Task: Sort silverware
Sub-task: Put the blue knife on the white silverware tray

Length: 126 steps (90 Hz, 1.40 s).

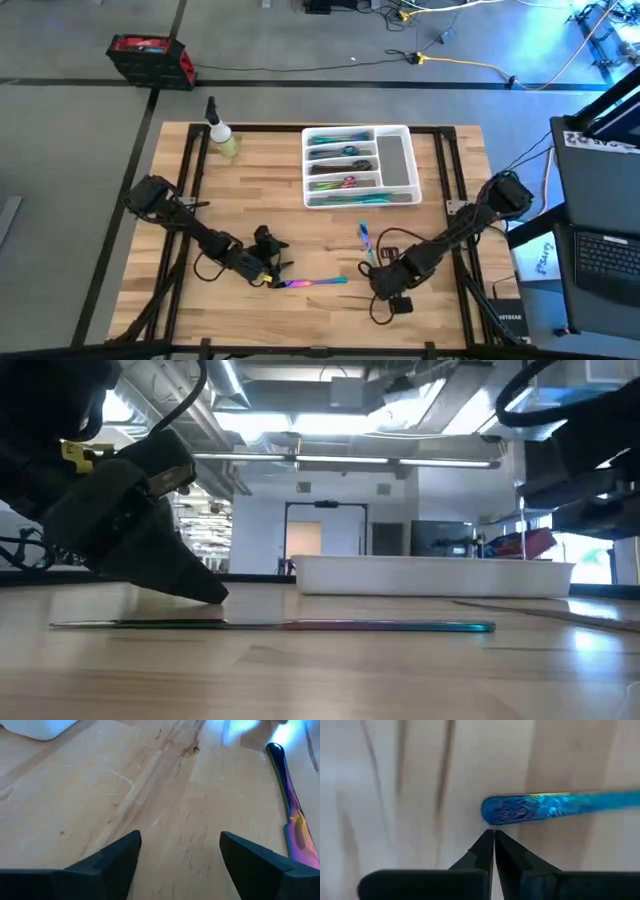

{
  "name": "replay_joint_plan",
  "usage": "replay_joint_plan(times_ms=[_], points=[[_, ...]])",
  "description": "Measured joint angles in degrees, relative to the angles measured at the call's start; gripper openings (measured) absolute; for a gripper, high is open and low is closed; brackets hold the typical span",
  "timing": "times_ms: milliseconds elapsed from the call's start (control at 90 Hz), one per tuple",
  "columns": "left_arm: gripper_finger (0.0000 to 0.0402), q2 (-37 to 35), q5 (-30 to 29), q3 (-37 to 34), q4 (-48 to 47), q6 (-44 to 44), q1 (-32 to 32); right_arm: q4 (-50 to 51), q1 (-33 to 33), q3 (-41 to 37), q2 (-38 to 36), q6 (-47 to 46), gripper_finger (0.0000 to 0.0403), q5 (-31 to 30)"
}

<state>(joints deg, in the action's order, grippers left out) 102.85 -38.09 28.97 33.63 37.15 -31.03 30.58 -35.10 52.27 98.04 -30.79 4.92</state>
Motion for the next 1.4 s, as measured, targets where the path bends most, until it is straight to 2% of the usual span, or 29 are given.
replay_joint_plan(times_ms=[100,189,333,578,767,878,1000,1122,1289,1344,1400], points=[[0.0263,0.0,0.0,0.0,0.0,0.1,0.0,-5.7,1.3,0.1,0.2,1.7,0.0000,0.5],[0.0263,0.0,0.0,0.0,0.0,0.1,0.0,-8.6,2.4,1.5,0.1,3.6,0.0000,-3.4],[0.0263,0.0,-0.1,0.0,0.0,0.1,0.0,-8.2,3.8,3.7,0.0,7.4,0.0000,-9.6],[0.0263,0.0,-0.2,0.0,0.0,0.3,0.0,-1.8,4.0,3.7,0.0,9.3,0.0000,-10.5],[0.0263,0.0,-0.2,0.0,0.0,-0.3,0.0,-0.8,4.2,3.7,0.0,9.2,0.0016,-21.6],[0.0263,0.0,-0.2,0.0,0.0,-0.3,0.0,-1.0,5.3,3.4,0.2,9.0,0.0034,-21.0],[0.0263,0.0,-0.2,0.0,0.0,-0.1,0.0,-4.1,6.8,3.4,0.2,7.0,0.0047,-23.6],[0.0263,0.0,-0.2,0.0,0.0,0.0,0.0,-7.6,7.1,3.4,-0.7,8.0,0.0061,-20.5],[0.0263,0.0,-0.3,0.0,0.0,0.8,-0.1,-8.3,6.2,2.0,-2.4,3.7,0.0086,-27.8],[0.0263,0.0,-0.3,0.0,0.0,0.8,-0.1,-7.9,6.3,0.9,-2.4,2.0,0.0094,-26.9],[0.0263,0.0,-0.3,0.0,0.0,0.5,-0.1,-6.8,6.9,-0.1,-2.4,0.4,0.0102,-22.5]])
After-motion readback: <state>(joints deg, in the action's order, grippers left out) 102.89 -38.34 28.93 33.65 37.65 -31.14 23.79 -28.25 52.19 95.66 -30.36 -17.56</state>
